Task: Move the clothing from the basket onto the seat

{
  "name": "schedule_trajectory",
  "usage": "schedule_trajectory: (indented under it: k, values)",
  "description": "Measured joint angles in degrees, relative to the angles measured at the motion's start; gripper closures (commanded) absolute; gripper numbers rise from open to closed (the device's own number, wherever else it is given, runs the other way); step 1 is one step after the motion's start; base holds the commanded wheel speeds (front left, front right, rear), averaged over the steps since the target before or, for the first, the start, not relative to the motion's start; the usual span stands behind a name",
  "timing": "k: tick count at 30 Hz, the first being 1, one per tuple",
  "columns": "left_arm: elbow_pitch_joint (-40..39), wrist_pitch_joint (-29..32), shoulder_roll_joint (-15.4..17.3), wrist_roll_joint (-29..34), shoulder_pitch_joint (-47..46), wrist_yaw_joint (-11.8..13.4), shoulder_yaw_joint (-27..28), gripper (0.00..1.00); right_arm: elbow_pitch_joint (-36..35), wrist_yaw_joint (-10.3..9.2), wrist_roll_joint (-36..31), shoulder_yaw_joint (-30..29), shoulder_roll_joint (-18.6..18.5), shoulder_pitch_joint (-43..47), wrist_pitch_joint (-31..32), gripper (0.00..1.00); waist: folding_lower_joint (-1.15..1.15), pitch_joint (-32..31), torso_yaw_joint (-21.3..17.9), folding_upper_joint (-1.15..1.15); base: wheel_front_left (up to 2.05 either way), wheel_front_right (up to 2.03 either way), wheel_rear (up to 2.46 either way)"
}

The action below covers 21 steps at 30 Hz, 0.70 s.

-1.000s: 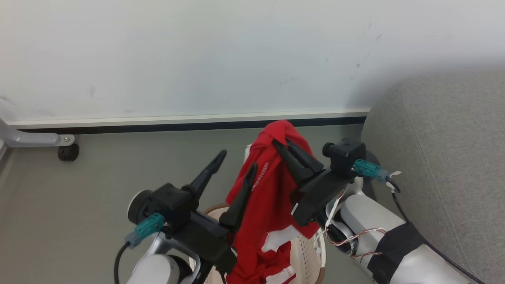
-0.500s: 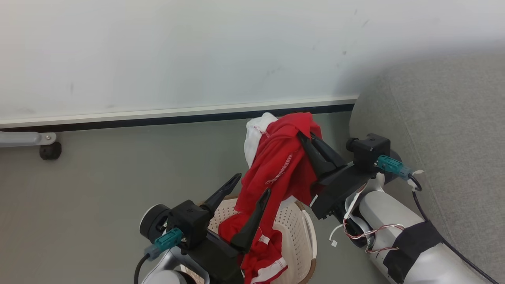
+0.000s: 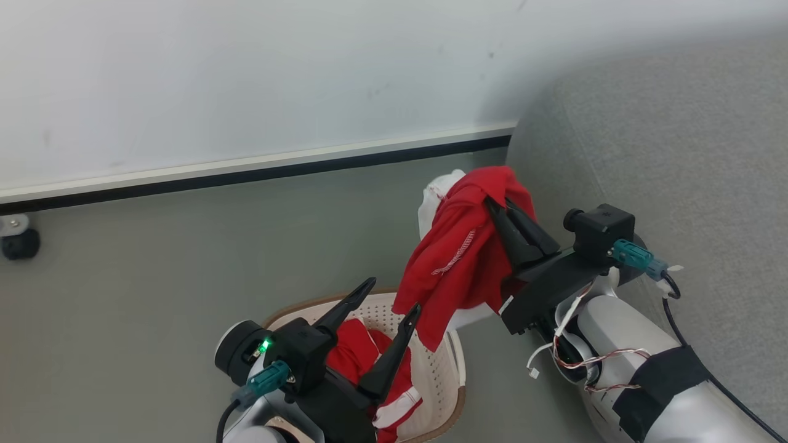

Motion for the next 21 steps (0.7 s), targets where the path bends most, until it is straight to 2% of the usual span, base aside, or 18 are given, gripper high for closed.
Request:
schedule_trajectory:
  k: [21]
  values:
    - [-1.4, 1.7, 1.5, 2.6, -1.4, 0.0, -0.5, 0.0, -5.5, -3.03, -0.2, -7.4, -3.0, 3.1, 0.0, 1.0, 0.0, 4.3, -10.9, 0.0, 0.0, 0.0, 0.0]
